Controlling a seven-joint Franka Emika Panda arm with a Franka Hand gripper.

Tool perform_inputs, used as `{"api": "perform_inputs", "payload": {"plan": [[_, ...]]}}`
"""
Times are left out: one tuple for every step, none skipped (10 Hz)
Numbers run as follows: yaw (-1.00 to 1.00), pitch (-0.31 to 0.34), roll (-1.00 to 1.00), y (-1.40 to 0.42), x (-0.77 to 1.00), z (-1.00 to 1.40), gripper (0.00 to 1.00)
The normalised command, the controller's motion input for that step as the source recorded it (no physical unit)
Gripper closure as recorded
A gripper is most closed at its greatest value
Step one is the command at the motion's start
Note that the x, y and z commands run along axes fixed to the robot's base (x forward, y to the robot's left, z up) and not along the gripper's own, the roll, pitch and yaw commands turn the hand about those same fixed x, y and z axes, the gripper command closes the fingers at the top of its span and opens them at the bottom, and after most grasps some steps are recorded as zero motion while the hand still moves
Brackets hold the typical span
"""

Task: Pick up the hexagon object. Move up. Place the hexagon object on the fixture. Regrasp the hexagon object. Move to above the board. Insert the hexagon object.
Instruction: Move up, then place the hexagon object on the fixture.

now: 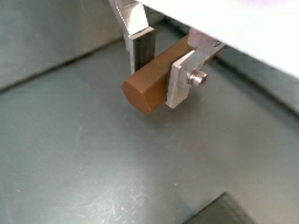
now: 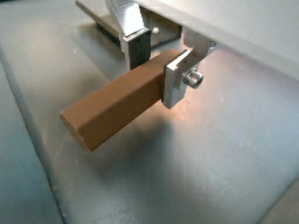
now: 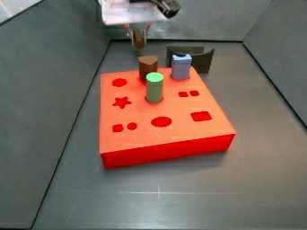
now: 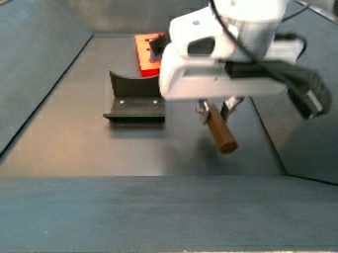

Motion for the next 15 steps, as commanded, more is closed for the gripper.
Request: {"api": "perform_inputs", "payload": {"plan": [[0.02,0.015,-0.06,0.00,-0.01,0.30,1.00],[0.00,0.000,0.00,0.00,0.00,1.00,1.00],[0.00,-0.026,0.00,0.00,0.01,1.00,1.00],[0.00,0.000,-0.02,-0.01,-0.01,1.00,1.00],[0.01,0.007,-0.04,-0.01,-0.01,1.00,1.00],[0.02,0.005,-0.06,-0.02,-0.02,1.00,1.00],[0.02,0.001,-0.07,-0.02,-0.02,1.00,1.00],[0.02,-0.001,-0.09,-0.02,-0.02,1.00,1.00],[0.01,-0.004,-0.10,-0.02,-0.02,0.97,1.00],[0.01,-0.002,-0.11,-0.02,-0.02,0.82,1.00],[0.00,0.001,-0.12,-0.01,-0.02,0.66,1.00],[-0.01,0.006,-0.13,-0.01,-0.01,0.50,1.00],[-0.02,0.015,-0.13,0.00,0.00,0.29,1.00],[-0.97,-0.070,-0.18,-0.65,1.00,0.12,1.00],[-0.91,-0.060,-0.18,-0.64,1.00,0.08,1.00]]}}
